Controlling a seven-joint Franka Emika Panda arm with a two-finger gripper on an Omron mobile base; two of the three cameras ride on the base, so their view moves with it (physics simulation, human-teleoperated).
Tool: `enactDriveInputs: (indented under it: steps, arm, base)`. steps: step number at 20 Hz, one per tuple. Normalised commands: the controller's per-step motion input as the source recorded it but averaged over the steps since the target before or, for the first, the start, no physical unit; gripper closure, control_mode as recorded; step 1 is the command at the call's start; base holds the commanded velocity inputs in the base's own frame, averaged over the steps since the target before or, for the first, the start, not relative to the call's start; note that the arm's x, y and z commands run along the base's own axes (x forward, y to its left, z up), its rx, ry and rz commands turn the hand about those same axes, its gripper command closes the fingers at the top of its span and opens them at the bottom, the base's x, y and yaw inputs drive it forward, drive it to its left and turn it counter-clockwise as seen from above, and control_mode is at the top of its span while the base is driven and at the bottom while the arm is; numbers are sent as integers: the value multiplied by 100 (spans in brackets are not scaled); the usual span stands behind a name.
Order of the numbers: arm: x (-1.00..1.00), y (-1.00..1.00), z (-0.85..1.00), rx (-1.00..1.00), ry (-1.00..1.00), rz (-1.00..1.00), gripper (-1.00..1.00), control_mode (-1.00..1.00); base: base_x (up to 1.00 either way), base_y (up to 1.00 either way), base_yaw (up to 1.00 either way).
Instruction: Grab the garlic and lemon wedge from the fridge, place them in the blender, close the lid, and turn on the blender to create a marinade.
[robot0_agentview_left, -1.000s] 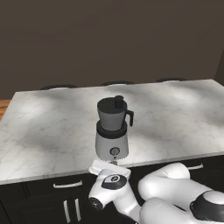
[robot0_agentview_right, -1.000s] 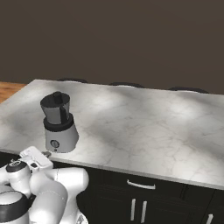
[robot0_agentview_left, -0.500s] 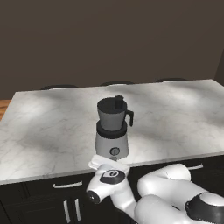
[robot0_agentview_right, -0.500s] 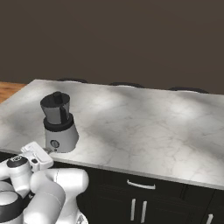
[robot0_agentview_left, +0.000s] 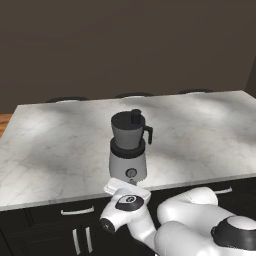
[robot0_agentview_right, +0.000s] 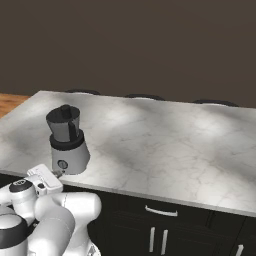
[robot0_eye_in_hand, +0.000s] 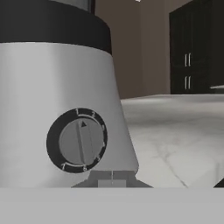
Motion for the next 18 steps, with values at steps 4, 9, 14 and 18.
enactDriveInputs:
  steps: [4,9,14,18]
  arm:
    - [4,-21,0,0,0,0,100,-100]
    - [16,-18,0,0,0,0,100,-100]
    - [22,-10,0,0,0,0,100,-100]
    - [25,-6,0,0,0,0,100,-100]
  base:
    - [0,0,0]
    - [0,0,0]
    - [0,0,0]
    - [0,0,0]
